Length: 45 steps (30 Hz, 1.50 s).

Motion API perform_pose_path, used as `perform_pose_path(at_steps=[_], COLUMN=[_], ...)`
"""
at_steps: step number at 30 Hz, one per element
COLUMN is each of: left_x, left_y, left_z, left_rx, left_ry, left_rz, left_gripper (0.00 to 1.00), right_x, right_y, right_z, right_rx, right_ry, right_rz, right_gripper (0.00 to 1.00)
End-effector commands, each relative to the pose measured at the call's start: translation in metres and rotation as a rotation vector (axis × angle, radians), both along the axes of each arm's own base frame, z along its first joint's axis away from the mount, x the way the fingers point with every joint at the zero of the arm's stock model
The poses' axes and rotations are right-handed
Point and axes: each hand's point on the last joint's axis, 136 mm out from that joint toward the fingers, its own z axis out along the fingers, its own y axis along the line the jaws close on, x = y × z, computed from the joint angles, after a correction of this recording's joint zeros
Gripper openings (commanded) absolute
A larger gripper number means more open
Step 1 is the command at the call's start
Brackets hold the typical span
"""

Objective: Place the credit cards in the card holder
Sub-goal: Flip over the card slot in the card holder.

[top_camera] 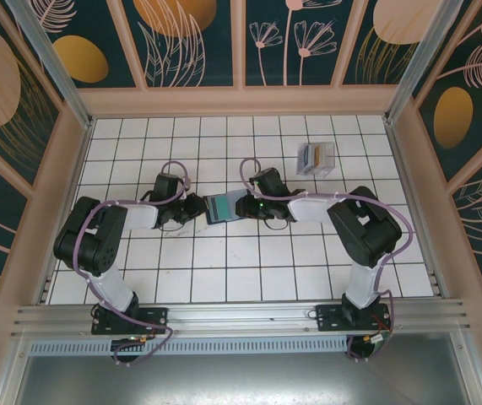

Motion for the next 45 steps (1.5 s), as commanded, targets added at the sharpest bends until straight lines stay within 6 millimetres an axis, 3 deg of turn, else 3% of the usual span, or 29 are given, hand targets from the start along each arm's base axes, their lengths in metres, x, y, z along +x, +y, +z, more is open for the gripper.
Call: perform_pose_path(at_steps=[1,7,17,26,29,33,39,42,45], left_x=[-0.002,-0.001,-0.001,0.0,0.002,0.007,0.014,0.016,0.016], left_y=[0.003,0.002,0.003,0.002,0.003,0.014,0.029,0.031,0.034], left_z=[-0.003,-0.003,-0.003,0.005,0.024,0.033,0.042,0.047,0.043], left_rx=[-0.012,-0.017,0.0,-0.034,-0.124,-0.157,-0.177,-0.166,-0.125], left_ry=[0.006,0.004,-0.001,-0.015,-0.084,-0.098,-0.118,-0.138,-0.132], left_rz=[0.015,0.012,0.005,0.002,0.029,0.069,0.106,0.11,0.103], left_gripper=[0.18,0.18,0.18,0.18,0.31,0.45,0.49,0.5,0.45], right_x=[-0.005,-0.004,0.0,0.003,0.001,-0.002,-0.011,-0.006,0.016], right_y=[0.008,0.025,0.038,0.049,0.061,0.076,0.091,0.086,0.062], right_z=[-0.007,0.0,0.016,0.029,0.038,0.043,0.041,0.061,0.086], right_rx=[0.01,0.082,0.119,0.151,0.186,0.216,0.299,0.326,0.291], right_ry=[0.033,0.05,0.021,-0.015,-0.035,-0.038,0.007,-0.036,-0.128], right_rz=[0.021,0.058,0.09,0.128,0.164,0.192,0.222,0.219,0.158], right_gripper=[0.43,0.42,0.23,0.24,0.31,0.34,0.35,0.36,0.38])
